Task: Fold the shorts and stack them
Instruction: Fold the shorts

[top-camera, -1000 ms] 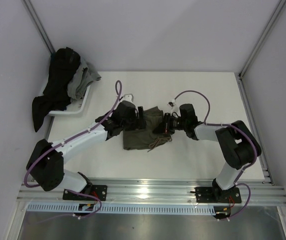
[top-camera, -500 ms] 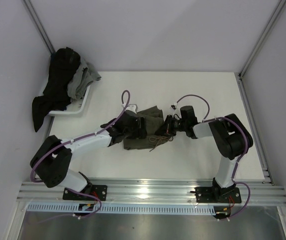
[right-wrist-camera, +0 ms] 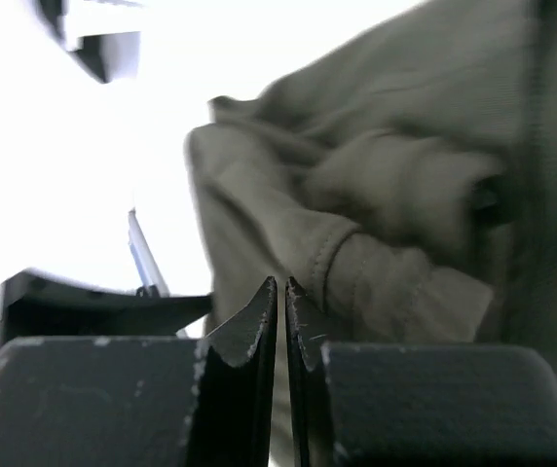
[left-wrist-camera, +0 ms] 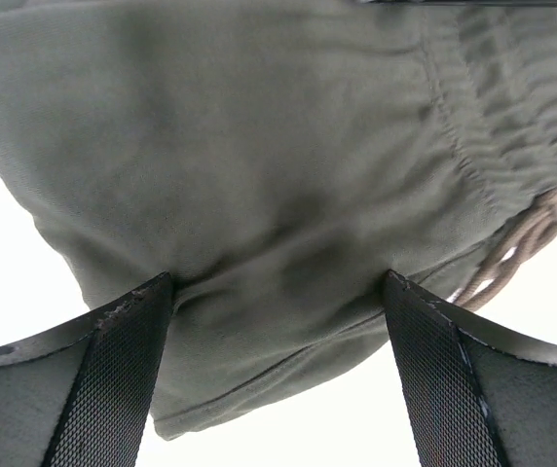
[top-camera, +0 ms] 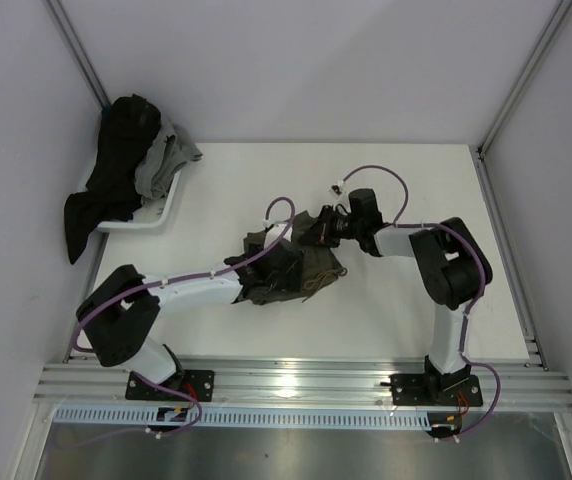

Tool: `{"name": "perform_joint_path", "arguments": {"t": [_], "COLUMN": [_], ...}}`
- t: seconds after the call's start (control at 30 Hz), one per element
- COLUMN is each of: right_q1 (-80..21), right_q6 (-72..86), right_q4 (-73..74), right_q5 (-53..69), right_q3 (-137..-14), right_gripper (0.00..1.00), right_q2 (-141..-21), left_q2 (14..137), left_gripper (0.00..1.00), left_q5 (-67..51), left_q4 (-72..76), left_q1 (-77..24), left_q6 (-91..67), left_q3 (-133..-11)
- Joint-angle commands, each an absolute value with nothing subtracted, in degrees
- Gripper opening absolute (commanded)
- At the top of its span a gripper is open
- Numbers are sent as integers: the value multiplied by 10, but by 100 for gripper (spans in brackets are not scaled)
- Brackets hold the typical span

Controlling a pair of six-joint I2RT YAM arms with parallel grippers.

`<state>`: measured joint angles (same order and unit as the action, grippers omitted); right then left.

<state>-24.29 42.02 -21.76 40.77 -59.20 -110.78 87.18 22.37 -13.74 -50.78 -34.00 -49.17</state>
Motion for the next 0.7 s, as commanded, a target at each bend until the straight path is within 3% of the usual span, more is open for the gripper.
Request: {"name": "perform_joint_path", "arguments": {"t": [0.0, 0.27, 0.37, 0.4, 0.5, 0.67], "right_q1": [-236, -228, -224, -223, -221, -199], "right_q6": [429, 429, 422, 417, 387, 315], "right_q4": [-220, -204, -200, -186, -149, -53], "right_q5": [386, 356, 364, 361, 364, 367], "right_q3": [-621, -650, -647, -647, -649, -656], "right_gripper": [9, 15, 30, 46, 69, 85], "right_q2": [-1181, -1234, -1199, -1185, -1123, -1037], "left_q2": [894, 959, 951, 945, 918, 870], "left_gripper": [89, 88, 89, 89, 89, 90], "left_q5": [268, 272, 280, 282, 281, 244], "left_q4": [-152, -146, -151, -152, -156, -170], "left_q1": [-519, -532, -534, -534, -534, -533], "left_q6": [-340, -354, -355, -352, -340, -330], "left_q3": [-511, -505, -508, -509, -515, -530]}}
